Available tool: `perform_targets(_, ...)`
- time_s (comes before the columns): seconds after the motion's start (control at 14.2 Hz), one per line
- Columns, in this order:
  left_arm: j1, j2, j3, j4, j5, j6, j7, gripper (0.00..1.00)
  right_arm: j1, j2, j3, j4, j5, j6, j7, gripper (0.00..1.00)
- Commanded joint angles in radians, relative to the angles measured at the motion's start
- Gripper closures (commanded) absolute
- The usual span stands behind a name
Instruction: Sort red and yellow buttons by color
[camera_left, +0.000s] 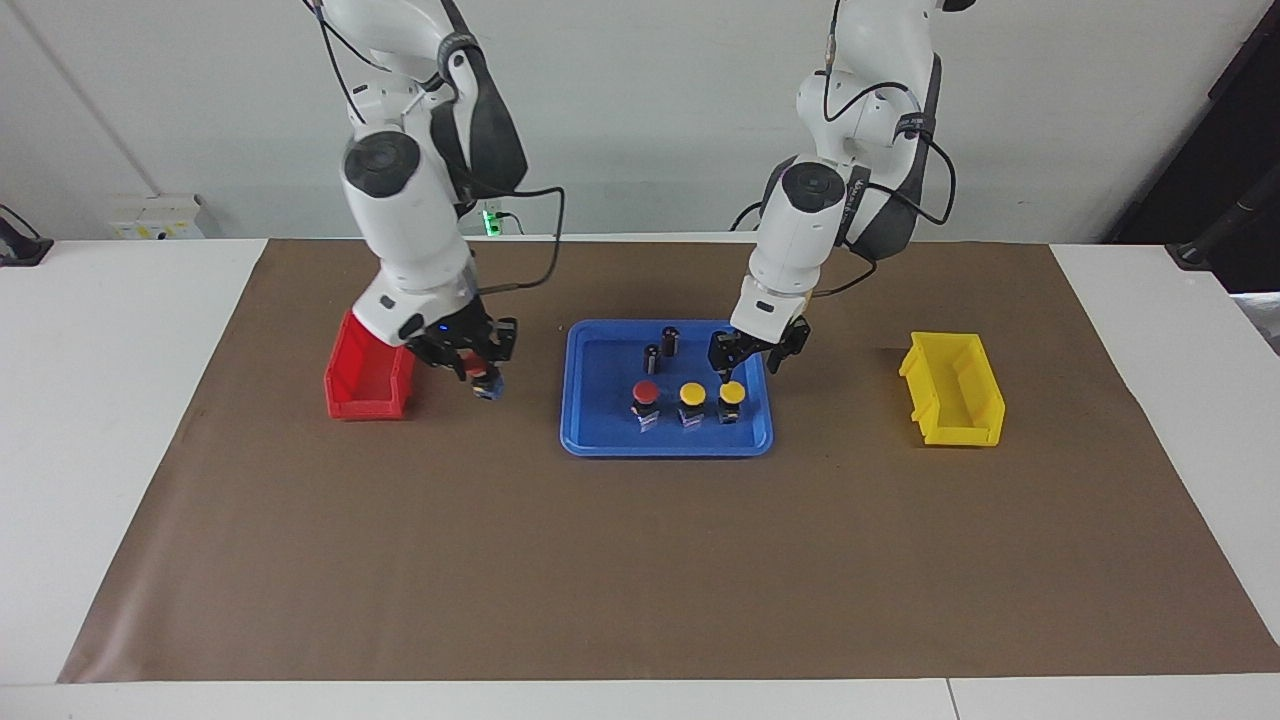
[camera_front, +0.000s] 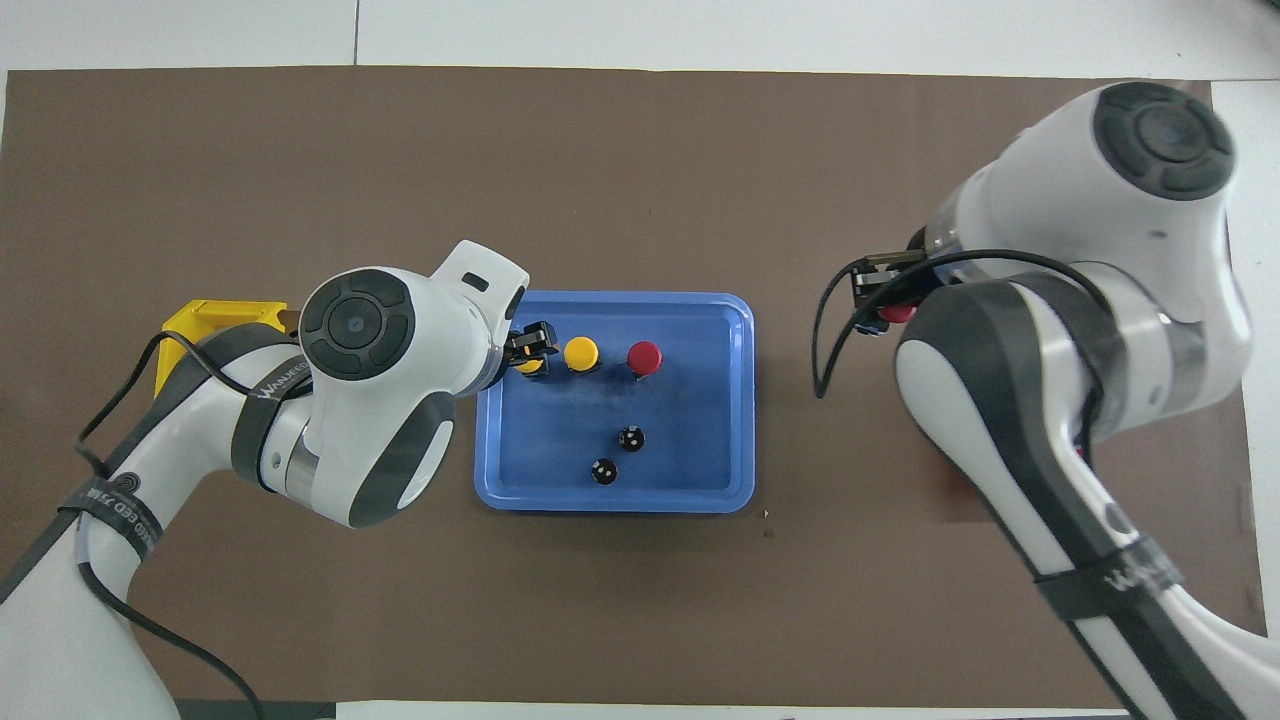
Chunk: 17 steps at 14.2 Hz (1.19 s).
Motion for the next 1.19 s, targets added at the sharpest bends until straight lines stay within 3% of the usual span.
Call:
perform_targets(0.0,-0.023,0.009,0.016,-0.014,-0.005,0.032,-0.013,0.17,-0.188,-0.108,0.016,-0.167,0.016,0.028,-0.244,0.95)
perform_targets(0.21,-0.026,0.026,0.016,-0.013,-0.002,0.048,-0.013,0.18,-0.292,-0.161,0.014,-0.285,0.016,0.045,-0.370,0.95)
perform_targets(0.49,-0.032,0.049,0.018,-0.007,0.001,0.063,-0.015,0.21,-0.300,-0.238,0.013,-0.491,-0.019,0.200,-0.378,0.96)
perform_targets(0.63,-0.032,0.051,0.018,-0.002,0.001,0.063,-0.016,0.26,-0.294,-0.238,0.013,-0.519,-0.045,0.209,-0.364,0.96)
perform_targets(0.91,-0.034,0.052,0.018,-0.001,0.001,0.068,-0.018,0.48,-0.294,-0.241,0.013,-0.580,-0.053,0.266,-0.355,0.95)
perform_targets(1.05,-0.032,0.054,0.018,0.012,0.001,0.066,-0.022,0.66,-0.292,-0.240,0.014,-0.621,-0.053,0.318,-0.354,0.95)
perform_targets(1.12,-0.031,0.055,0.018,0.022,0.001,0.062,-0.021,0.82,-0.289,-0.243,0.014,-0.638,-0.053,0.335,-0.351,0.95)
